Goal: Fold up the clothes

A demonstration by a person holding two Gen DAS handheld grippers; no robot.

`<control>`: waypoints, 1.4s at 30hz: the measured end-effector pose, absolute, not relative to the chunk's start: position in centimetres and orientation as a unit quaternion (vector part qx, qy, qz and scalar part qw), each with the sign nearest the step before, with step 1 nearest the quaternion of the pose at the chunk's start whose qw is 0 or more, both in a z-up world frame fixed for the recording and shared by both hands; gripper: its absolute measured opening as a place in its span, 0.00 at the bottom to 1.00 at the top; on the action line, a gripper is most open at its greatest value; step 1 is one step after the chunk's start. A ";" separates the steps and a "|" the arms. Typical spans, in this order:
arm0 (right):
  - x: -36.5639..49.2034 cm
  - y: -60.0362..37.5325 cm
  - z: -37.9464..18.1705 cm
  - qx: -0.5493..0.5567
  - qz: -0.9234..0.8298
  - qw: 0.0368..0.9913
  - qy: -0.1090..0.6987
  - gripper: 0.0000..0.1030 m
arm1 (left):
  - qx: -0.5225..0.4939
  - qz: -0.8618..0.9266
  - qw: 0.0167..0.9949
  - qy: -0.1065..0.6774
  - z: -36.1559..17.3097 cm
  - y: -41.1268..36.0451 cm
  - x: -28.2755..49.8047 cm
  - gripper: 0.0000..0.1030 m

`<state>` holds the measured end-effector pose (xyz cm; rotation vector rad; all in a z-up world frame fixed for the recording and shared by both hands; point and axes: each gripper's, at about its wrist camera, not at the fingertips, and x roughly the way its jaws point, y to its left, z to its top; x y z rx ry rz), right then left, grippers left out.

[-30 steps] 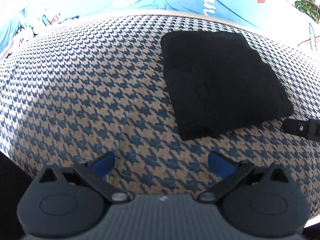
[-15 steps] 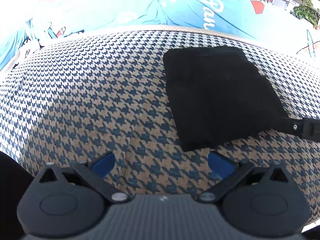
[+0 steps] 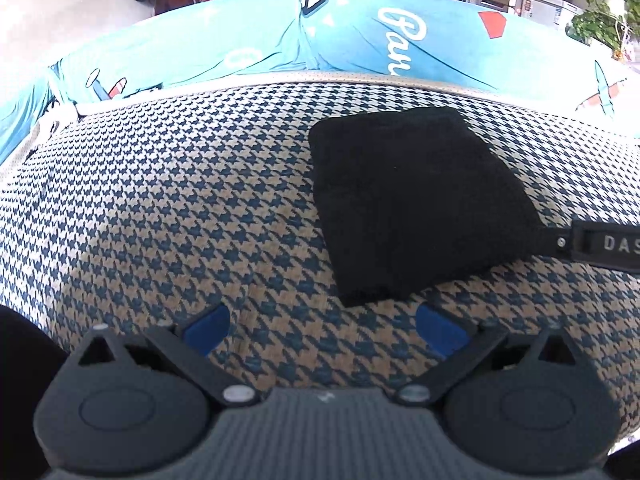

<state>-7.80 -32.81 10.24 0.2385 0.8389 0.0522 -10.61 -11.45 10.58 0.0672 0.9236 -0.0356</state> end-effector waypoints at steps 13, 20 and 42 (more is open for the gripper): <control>-8.4 -33.4 10.3 0.120 0.019 0.908 0.402 0.69 | 0.051 -0.037 0.903 0.424 11.9 -13.3 -12.8 1.00; -8.6 -33.6 10.2 0.131 0.018 0.905 0.405 0.70 | 0.053 -0.046 0.905 0.420 12.1 -13.5 -13.4 1.00; -5.1 -34.3 7.7 0.209 0.016 0.872 0.443 0.70 | -0.005 -0.104 0.899 0.426 9.0 -9.0 -3.7 1.00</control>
